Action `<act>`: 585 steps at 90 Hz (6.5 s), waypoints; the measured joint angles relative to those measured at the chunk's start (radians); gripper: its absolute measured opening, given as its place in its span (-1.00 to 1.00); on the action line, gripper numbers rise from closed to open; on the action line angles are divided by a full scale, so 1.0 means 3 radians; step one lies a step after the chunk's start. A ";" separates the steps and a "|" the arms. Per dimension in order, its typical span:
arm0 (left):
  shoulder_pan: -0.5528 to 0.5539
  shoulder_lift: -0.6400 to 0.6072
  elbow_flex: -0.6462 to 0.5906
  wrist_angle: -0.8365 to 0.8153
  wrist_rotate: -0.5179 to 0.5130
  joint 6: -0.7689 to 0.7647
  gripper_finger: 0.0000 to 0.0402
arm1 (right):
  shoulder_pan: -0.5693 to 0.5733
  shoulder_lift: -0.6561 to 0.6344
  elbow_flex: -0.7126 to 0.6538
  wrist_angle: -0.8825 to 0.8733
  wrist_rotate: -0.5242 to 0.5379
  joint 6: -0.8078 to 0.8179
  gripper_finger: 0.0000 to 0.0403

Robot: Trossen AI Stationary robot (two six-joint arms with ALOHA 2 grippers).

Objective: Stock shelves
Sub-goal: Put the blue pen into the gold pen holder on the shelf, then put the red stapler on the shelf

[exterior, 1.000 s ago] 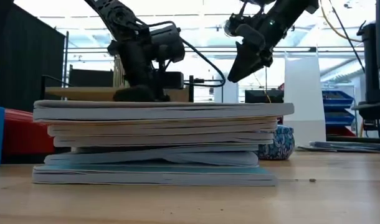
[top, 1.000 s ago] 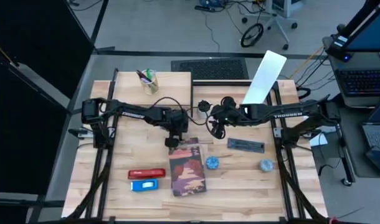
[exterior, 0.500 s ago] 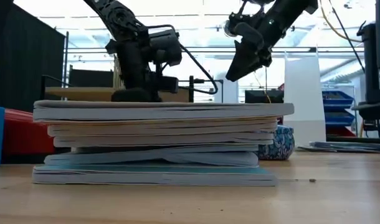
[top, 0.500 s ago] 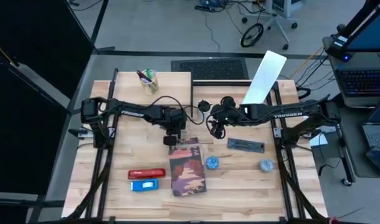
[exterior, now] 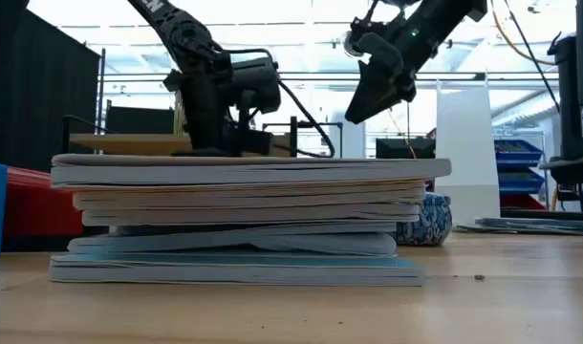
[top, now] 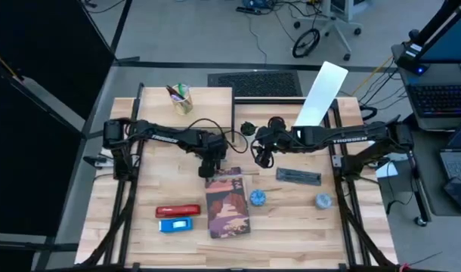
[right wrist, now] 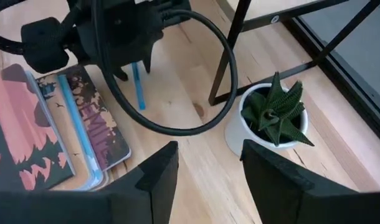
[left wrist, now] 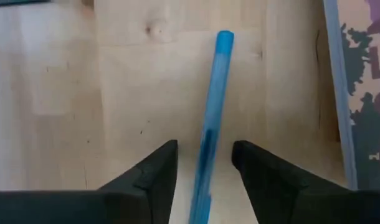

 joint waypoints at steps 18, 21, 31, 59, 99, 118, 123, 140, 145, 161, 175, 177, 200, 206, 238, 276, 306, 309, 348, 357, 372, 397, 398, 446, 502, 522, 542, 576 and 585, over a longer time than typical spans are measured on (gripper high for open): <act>0.0001 0.0007 -0.0001 0.0028 0.0039 0.0005 -0.65 | -0.0001 0.0000 0.0000 0.0000 0.0000 0.0001 -0.21; 0.0005 0.0008 -0.0001 0.0031 0.0078 0.0018 -0.72 | 0.0000 0.0000 0.0000 0.0003 0.0000 0.0001 -0.21; 0.0009 0.0043 -0.0001 0.0042 0.0144 0.0082 -0.92 | 0.0000 0.0000 0.0000 0.0026 -0.0001 0.0000 -0.21; 0.0022 0.0049 -0.0004 0.0067 0.0555 0.0066 -0.95 | 0.0000 0.0000 0.0000 0.0050 -0.0001 0.0000 -0.21; -0.0008 -0.0014 0.0387 -0.0144 0.0850 0.0052 -0.95 | 0.0009 0.0000 0.0000 0.0047 -0.0003 0.0000 -0.21; -0.0025 -0.0019 0.0654 -0.0309 0.0742 0.0062 -0.95 | 0.0009 0.0000 0.0000 0.0050 -0.0003 0.0001 -0.21; -0.0019 -0.0023 0.0740 -0.0416 0.0693 0.0064 -0.95 | 0.0009 0.0000 0.0000 0.0051 -0.0001 0.0000 -0.21; -0.0022 -0.0027 0.1037 -0.0787 0.0601 0.0065 -0.95 | 0.0004 -0.0032 0.0001 -0.0035 0.0009 -0.0227 -0.21; -0.0024 -0.0073 0.1123 -0.0911 0.0601 0.0062 -0.95 | -0.0012 -0.0088 0.0002 -0.0058 0.0037 -0.0316 -0.21; -0.0015 -0.0312 0.1349 -0.1025 0.0554 -0.0059 -0.95 | -0.0068 -0.0304 0.0000 -0.0166 0.0084 -0.0473 -0.21; 0.0000 -0.0670 0.1383 -0.1022 0.0324 -0.0231 -0.95 | -0.0157 -0.0507 0.0003 -0.0124 0.0087 -0.0501 -0.21; 0.0005 -0.0712 0.1383 -0.1036 0.0308 -0.0263 -0.95 | -0.0169 -0.0524 0.0003 -0.0125 0.0085 -0.0501 -0.21; 0.0165 -0.1288 0.1383 -0.0948 -0.0155 -0.0453 -0.95 | -0.0246 -0.0589 0.0001 -0.0116 0.0081 -0.0501 -0.21; 0.0262 -0.1462 0.1382 -0.0848 -0.0287 -0.0459 -0.95 | -0.0255 -0.0587 0.0001 -0.0089 0.0076 -0.0501 -0.21; 0.0958 -0.1958 0.1382 0.0054 -0.0703 -0.0352 -0.95 | -0.0254 -0.0585 0.0001 -0.0077 0.0070 -0.0422 -0.21; 0.1542 -0.2532 0.0006 0.1816 -0.0302 -0.0647 -0.99 | -0.0253 -0.0585 0.0001 -0.0139 0.0069 -0.0348 -0.21; 0.1617 -0.2815 -0.0789 0.2055 -0.0281 -0.0984 -0.99 | -0.0254 -0.0585 0.0001 -0.0128 0.0070 -0.0348 -0.21; 0.1617 -0.2816 -0.0807 0.2069 -0.0281 -0.0980 -0.99 | -0.0254 -0.0585 0.0001 -0.0128 0.0070 -0.0350 -0.21; 0.1617 -0.2807 -0.0912 0.1943 -0.0356 -0.0818 -0.95 | -0.0254 -0.0585 0.0001 -0.0099 0.0070 -0.0261 -0.21; 0.1617 -0.2806 -0.0912 0.1946 -0.0357 -0.1016 -0.87 | -0.0254 -0.0585 0.0001 -0.0098 0.0071 -0.0261 -0.21; 0.1617 -0.2806 -0.0912 0.1937 -0.0361 -0.1161 -0.69 | -0.0254 -0.0585 0.0001 -0.0098 0.0070 -0.0261 -0.21; 0.1617 -0.2806 -0.0906 0.1834 -0.0371 -0.1158 -0.26 | -0.0253 -0.0585 0.0001 -0.0099 0.0070 -0.0174 -0.21; 0.1617 -0.2805 -0.0901 0.1829 -0.0371 -0.1158 -0.25 | -0.0253 -0.0585 0.0001 -0.0099 0.0070 -0.0173 -0.21; 0.1524 -0.2815 -0.0515 0.1730 -0.0449 -0.0595 -0.16 | -0.0254 -0.0585 0.0001 -0.0102 0.0069 -0.0266 -0.21; 0.1020 -0.2826 -0.0230 0.1327 -0.0344 -0.0192 -0.16 | -0.0182 -0.0585 0.0000 0.0552 0.0008 -0.0418 -0.01; 0.0928 -0.2826 -0.0230 0.1137 -0.0315 -0.0164 -0.16 | -0.0061 -0.0461 0.0326 -0.0164 -0.0623 0.0016 0.46; 0.0928 -0.2825 -0.0230 0.1015 -0.0182 -0.0165 -0.16 | 0.0288 0.0030 0.1069 -0.0904 -0.0642 -0.0408 0.77; 0.0695 -0.2826 -0.0230 0.0514 -0.0179 -0.0184 -0.16 | 0.0584 0.0656 0.1593 -0.1836 -0.0636 -0.0277 0.80; 0.0446 -0.2826 -0.0174 0.0156 -0.0181 -0.0170 -0.16 | 0.0641 0.0658 0.1593 -0.1968 -0.0631 -0.0263 0.80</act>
